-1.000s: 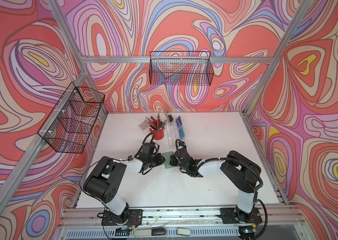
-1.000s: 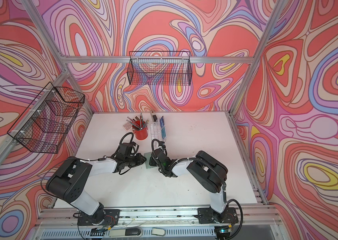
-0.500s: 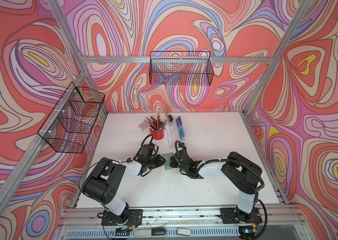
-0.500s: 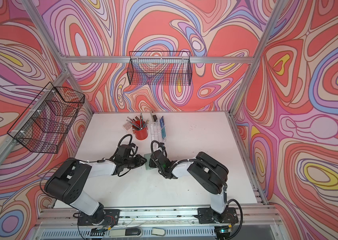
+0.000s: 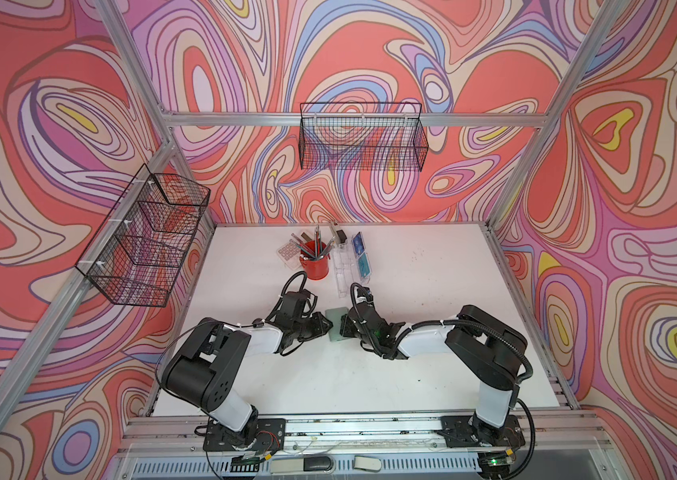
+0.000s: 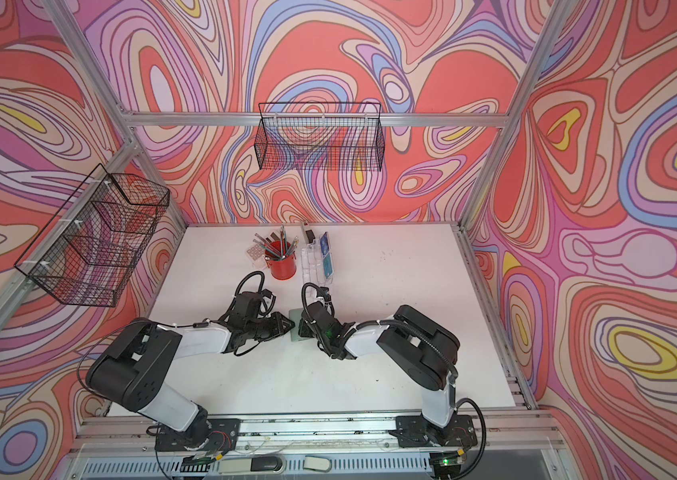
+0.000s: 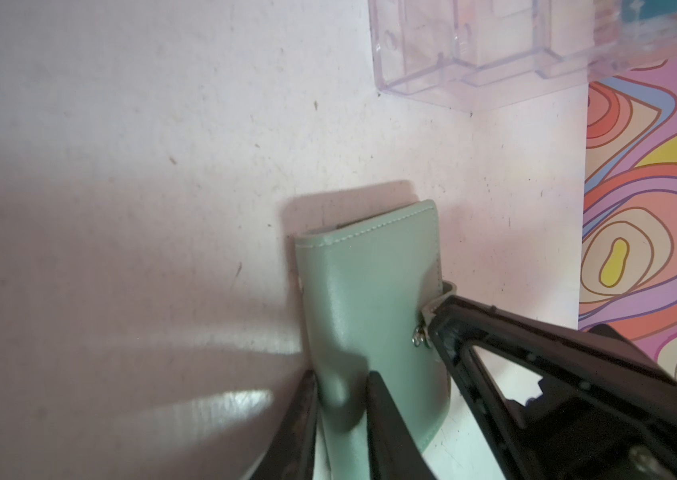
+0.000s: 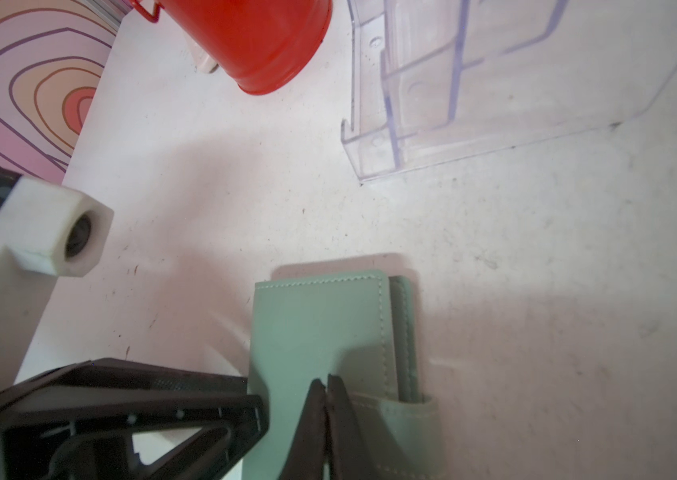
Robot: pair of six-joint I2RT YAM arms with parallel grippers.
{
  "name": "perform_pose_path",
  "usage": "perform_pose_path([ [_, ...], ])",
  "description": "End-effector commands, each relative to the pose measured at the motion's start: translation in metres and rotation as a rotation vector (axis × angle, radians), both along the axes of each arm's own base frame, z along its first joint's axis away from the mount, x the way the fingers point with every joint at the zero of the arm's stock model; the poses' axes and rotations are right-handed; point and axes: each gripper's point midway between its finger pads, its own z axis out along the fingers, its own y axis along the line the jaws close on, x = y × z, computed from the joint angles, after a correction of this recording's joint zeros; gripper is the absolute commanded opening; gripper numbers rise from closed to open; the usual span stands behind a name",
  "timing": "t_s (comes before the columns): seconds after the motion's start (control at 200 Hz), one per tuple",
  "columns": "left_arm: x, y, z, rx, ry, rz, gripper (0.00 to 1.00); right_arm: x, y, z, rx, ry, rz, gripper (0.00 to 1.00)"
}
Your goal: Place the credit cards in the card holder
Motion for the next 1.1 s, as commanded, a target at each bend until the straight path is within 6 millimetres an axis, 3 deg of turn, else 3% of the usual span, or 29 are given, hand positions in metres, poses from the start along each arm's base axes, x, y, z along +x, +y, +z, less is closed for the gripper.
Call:
perform_pose_path([
  [0.0, -0.023, 0.013, -0.031, 0.088, 0.135, 0.018, 0.25, -0.020, -0.014, -0.025, -0.078, 0.082, 0.013, 0.00],
  [0.345, -0.027, 0.016, -0.036, 0.105, 0.167, 0.033, 0.24, -0.016, -0.015, -0.010, -0.047, 0.045, -0.001, 0.00],
  [0.751, -0.027, 0.015, -0.021, 0.082, 0.138, 0.041, 0.26, -0.010, -0.015, 0.009, -0.024, -0.003, -0.023, 0.00],
  [0.801, -0.040, 0.019, -0.030, 0.095, 0.166, 0.038, 0.27, -0.010, -0.014, 0.009, -0.024, -0.002, -0.020, 0.00],
  [1.097, -0.047, 0.013, -0.026, 0.070, 0.160, 0.024, 0.31, -0.012, -0.013, 0.000, -0.025, 0.018, -0.015, 0.00],
])
